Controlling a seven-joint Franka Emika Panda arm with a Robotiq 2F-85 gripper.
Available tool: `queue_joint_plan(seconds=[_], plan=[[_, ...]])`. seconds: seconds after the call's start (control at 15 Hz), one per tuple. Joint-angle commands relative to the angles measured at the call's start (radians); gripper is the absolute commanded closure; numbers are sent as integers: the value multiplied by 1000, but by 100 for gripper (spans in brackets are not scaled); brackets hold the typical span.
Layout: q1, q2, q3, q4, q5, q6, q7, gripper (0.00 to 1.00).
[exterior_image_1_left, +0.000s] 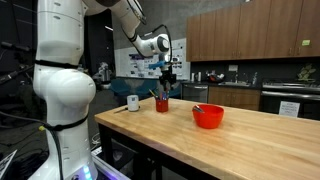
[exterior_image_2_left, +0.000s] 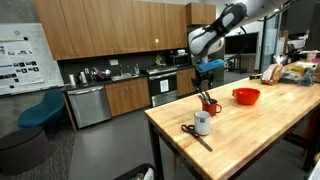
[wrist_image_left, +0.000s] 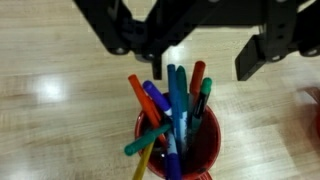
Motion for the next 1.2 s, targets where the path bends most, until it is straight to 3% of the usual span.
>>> queue_joint_plan(seconds=[0.0, 0.4, 0.6, 0.8, 0.87, 1.0, 1.13], plan=[[11, 31, -22, 51, 2, -44, 15, 56], [13, 13, -29, 74, 19, -90, 12, 99], [14, -3, -27, 82, 22, -115, 10, 100], [13, -10, -27, 86, 22, -138, 7, 100], [12, -10, -26, 87, 27, -145, 3, 74], [12, -10, -23, 89, 47, -158, -8, 68], [14, -10, -21, 90, 57, -164, -12, 56]])
